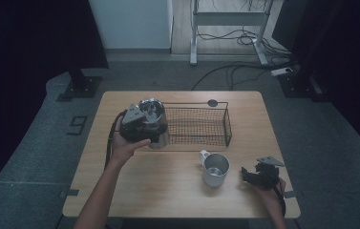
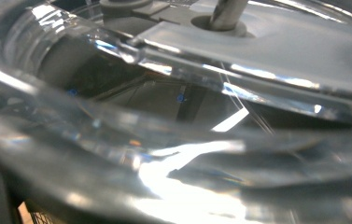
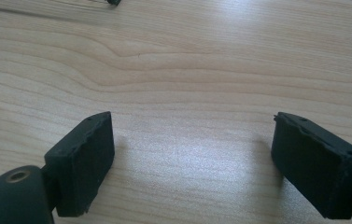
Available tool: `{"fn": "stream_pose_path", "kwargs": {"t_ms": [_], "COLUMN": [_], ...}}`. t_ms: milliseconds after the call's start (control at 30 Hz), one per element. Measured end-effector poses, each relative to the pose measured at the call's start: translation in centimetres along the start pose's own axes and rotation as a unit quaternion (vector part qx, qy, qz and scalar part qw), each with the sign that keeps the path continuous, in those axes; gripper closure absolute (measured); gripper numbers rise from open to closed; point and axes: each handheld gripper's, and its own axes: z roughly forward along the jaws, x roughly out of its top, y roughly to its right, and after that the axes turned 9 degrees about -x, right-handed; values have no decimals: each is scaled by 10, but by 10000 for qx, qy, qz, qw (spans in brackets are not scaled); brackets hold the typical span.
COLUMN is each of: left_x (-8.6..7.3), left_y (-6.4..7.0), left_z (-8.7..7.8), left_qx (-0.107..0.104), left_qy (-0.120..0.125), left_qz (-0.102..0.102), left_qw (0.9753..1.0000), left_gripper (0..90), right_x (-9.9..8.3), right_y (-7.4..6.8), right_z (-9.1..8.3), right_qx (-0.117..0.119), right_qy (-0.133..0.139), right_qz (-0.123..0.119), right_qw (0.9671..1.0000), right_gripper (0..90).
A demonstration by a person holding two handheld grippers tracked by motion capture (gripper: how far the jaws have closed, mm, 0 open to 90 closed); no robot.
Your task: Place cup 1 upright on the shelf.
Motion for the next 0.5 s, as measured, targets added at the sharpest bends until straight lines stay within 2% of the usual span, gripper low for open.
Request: {"fn": "stream_pose_path", "kwargs": {"t_ms": [100, 200, 500], "left_x": [3, 5, 9], "left_y": [0, 1, -5], "left_z": [1, 3, 4], "left_qx": [-64, -48, -8], "left_qy": [16, 10, 25], "left_qz": [14, 57, 19], "left_qw": [10000, 10000, 10000], "left_gripper": [43, 43, 43], "right_x": [0, 0, 0], "right_y": [0, 0, 0], "right_z": [0, 0, 0], "right_qx": [-1, -2, -8], "right_qy": [0, 2, 9], "right_qz": [0, 0, -2], "right_qw": [10000, 10000, 10000], "right_gripper": [132, 132, 133]}}
